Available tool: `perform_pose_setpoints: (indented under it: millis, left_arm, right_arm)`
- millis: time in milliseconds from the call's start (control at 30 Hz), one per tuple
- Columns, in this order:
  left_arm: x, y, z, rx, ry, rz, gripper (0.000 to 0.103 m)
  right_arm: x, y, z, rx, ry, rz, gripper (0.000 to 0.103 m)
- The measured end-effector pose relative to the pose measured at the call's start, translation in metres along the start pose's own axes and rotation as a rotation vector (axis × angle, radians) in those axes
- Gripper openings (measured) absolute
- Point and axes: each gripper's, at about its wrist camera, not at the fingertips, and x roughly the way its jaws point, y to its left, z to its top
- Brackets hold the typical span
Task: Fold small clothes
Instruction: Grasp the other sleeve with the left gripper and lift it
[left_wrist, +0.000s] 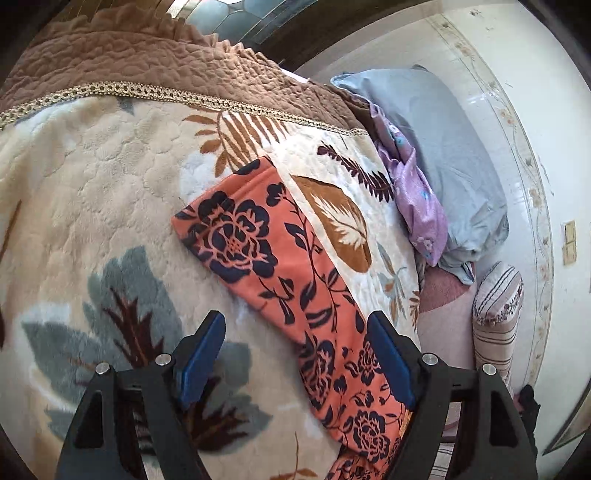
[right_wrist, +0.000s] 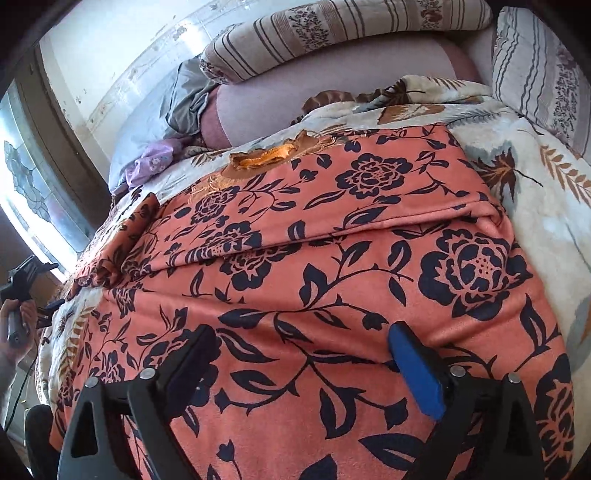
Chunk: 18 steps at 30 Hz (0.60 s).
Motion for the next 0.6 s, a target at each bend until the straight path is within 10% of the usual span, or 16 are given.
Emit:
perform_pose_setpoints:
  millis: [200, 267, 300, 400, 600]
  left_arm:
    - [0.018, 0.024, 0.017, -0.165, -0.012, -0.055, 0.077]
    - [0.020, 0.025, 0.025, -0.160, -0.008, -0.037, 0.043]
    - [0.024, 0.028, 0.029, -0.171, 0.019, 0.002, 0.005]
    - [0.030, 0.035, 0.037, -0.234, 0.029, 0.067, 0.004]
    - [-0.018, -0.131, -0.016, 0.444, -0.179, 0.137, 0.004]
  right_arm:
    - [0.003, 0.002, -0.001, -0.009, 0.003, -0.007, 0.099]
    - [0.004, 0.003, -0.001, -0.012, 0.004, -0.008, 0.099]
    - [0.004, 0.003, -0.001, -0.012, 0.004, -0.007, 0.099]
    - [0.004, 0.002, -0.001, -0.009, 0.003, -0.002, 0.100]
    - [0.003, -0.002, -0.001, 0.009, -0.007, 0.021, 0.100]
